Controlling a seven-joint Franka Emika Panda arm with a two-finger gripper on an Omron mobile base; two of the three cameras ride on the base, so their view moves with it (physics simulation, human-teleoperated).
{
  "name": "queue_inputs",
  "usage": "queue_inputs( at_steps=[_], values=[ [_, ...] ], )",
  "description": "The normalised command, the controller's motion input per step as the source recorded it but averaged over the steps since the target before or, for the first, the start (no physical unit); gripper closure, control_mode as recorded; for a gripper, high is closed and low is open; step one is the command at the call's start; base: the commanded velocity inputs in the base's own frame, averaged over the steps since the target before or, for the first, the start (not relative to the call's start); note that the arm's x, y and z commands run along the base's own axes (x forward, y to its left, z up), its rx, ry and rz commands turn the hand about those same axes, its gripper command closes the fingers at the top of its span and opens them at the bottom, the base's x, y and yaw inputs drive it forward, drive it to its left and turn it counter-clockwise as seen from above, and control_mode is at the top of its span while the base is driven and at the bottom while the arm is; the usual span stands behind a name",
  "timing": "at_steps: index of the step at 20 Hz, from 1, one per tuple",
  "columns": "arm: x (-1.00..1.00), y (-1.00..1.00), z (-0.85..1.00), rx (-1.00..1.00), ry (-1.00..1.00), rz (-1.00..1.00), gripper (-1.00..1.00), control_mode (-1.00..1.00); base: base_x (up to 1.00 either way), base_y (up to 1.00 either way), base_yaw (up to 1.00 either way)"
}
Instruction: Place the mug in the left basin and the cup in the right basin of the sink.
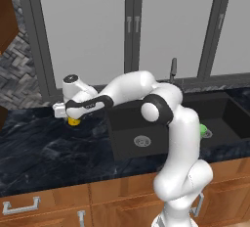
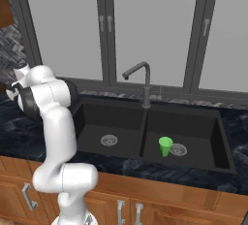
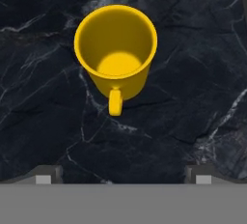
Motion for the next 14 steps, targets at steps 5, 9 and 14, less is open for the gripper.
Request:
queue_inputs(
  at_steps=[5, 9, 14],
  values=[
    [0.12, 0.00, -0.12, -0.04, 0.00, -0.02, -1.00, -1.00, 0.00, 0.00, 0.00],
    [0.14, 0.00, -0.12, -0.03, 0.00, -0.03, -1.00, -1.00, 0.00, 0.00, 0.00],
    [0.14, 0.00, -0.11, 0.00, 0.00, -0.01, -1.00, -1.00, 0.00, 0.00, 0.00]
  ],
)
